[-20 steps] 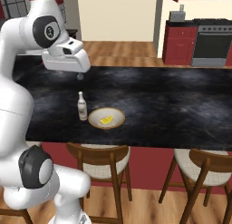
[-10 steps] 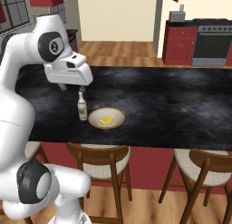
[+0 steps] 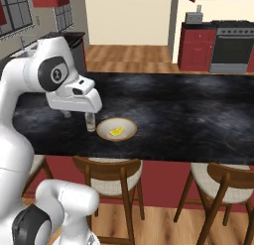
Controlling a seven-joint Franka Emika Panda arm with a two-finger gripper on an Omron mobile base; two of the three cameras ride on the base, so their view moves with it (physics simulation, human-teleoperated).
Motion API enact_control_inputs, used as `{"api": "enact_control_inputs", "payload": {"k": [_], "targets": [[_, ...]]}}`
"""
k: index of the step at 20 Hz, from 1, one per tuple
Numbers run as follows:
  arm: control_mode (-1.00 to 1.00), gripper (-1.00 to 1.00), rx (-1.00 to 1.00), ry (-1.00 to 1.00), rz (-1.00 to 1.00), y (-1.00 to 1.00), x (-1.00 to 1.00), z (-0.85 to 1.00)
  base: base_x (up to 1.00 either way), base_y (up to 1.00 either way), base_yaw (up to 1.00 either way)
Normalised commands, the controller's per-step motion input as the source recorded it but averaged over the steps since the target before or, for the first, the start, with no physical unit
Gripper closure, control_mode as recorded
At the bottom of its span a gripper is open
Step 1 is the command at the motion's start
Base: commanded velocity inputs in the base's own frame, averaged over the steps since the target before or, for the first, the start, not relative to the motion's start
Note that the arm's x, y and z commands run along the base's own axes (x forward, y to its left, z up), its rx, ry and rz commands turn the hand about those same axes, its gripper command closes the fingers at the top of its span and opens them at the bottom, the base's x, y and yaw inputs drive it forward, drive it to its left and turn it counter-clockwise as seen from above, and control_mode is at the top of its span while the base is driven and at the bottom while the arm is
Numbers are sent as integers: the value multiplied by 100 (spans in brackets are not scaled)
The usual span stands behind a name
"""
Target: There is a bowl on the dining counter. Grab a lemon wedge from the fridge and place it in the bowl. Then get the liquor bottle and glass cup from the cabinet and place them next to the bowl.
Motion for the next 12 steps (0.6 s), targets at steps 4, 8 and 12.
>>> {"api": "enact_control_inputs", "payload": {"k": [4,8,12], "targets": [[100,-100,0,0,0,-2,-19,-5,-30,-6,0],[100,-100,0,0,0,0,0,0,-73,-55,-7],[100,-100,0,0,0,0,0,0,-34,-96,-11]]}}
